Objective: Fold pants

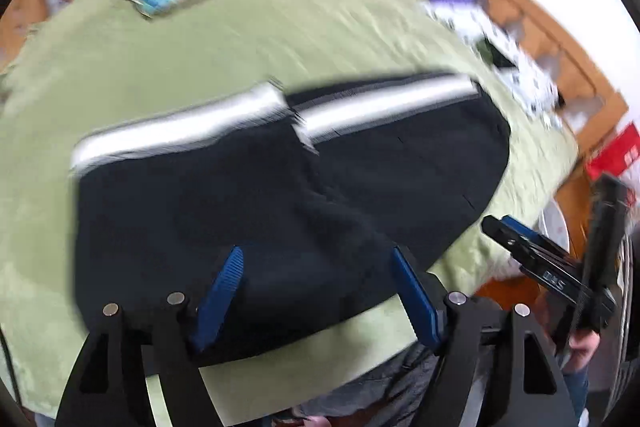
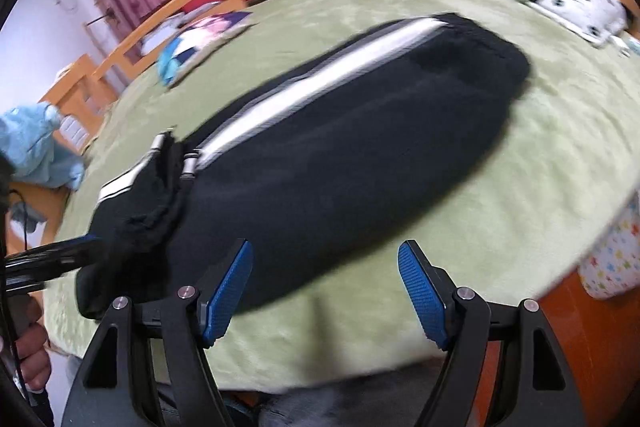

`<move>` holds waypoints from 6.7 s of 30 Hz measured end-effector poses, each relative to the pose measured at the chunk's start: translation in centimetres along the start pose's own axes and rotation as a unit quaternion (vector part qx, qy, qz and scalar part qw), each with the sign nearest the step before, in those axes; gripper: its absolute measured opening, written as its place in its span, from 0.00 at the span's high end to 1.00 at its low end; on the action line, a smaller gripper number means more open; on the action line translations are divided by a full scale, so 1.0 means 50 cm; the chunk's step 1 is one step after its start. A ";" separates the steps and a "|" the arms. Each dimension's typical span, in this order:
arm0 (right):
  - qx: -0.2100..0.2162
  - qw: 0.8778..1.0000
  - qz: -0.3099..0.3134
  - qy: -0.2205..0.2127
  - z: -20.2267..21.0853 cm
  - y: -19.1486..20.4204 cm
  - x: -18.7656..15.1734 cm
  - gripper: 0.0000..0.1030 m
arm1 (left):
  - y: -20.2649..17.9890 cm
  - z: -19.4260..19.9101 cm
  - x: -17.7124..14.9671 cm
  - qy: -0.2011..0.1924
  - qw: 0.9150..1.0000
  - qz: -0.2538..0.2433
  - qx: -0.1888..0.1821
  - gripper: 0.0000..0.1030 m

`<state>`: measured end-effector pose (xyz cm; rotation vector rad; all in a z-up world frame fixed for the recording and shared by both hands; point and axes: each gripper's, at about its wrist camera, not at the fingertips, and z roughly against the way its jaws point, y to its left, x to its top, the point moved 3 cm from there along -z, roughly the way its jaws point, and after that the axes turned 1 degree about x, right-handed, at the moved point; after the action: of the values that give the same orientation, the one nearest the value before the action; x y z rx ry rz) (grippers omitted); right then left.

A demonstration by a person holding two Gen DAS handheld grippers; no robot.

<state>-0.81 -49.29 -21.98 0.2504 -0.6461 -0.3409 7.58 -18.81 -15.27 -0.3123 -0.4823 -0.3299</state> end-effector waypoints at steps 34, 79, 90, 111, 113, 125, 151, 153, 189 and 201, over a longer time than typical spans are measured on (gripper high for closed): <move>0.078 0.991 0.098 0.046 -0.156 0.302 0.010 0.30 | 0.325 -0.083 -0.180 0.078 0.990 0.119 -0.019 0.28; -0.058 0.998 -0.031 -0.023 -0.068 -0.106 0.111 0.40 | 0.383 -0.147 -0.060 0.053 0.991 0.120 0.000 0.30; 0.039 0.980 -0.192 -0.032 -0.179 -0.322 0.189 0.21 | 0.380 -0.201 -0.011 0.036 0.986 0.163 -0.027 0.47; 0.075 0.988 -0.075 -0.111 -0.078 0.063 0.293 0.85 | 0.608 0.053 0.128 -0.045 0.981 0.186 -0.005 0.91; 0.101 0.988 -0.059 -0.097 -0.106 0.133 0.270 0.85 | 0.678 0.079 0.133 -0.044 0.981 0.187 0.040 0.90; 0.083 0.991 -0.086 0.055 -0.237 0.155 0.095 0.38 | 0.772 0.007 0.034 0.022 0.971 0.174 0.161 0.32; 0.067 0.982 -0.178 0.018 -0.238 -0.021 0.158 0.35 | 0.361 -0.017 -0.069 0.004 1.000 0.004 -0.018 0.17; 0.068 0.983 -0.172 0.016 -0.212 -0.032 0.130 0.34 | 0.334 -0.040 -0.080 0.013 0.999 -0.035 0.004 0.12; 0.000 0.999 0.047 0.023 -0.107 0.312 0.078 0.34 | 0.718 0.129 -0.289 -0.098 0.948 0.299 0.040 0.23; -0.103 0.988 0.117 0.007 -0.121 0.326 0.056 0.22 | 0.765 0.035 -0.247 -0.053 0.954 0.294 0.037 0.41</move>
<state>8.81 -34.74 -19.75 -0.0217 -0.6138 -0.1782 11.04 19.15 -28.10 -0.3856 -0.4829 0.2868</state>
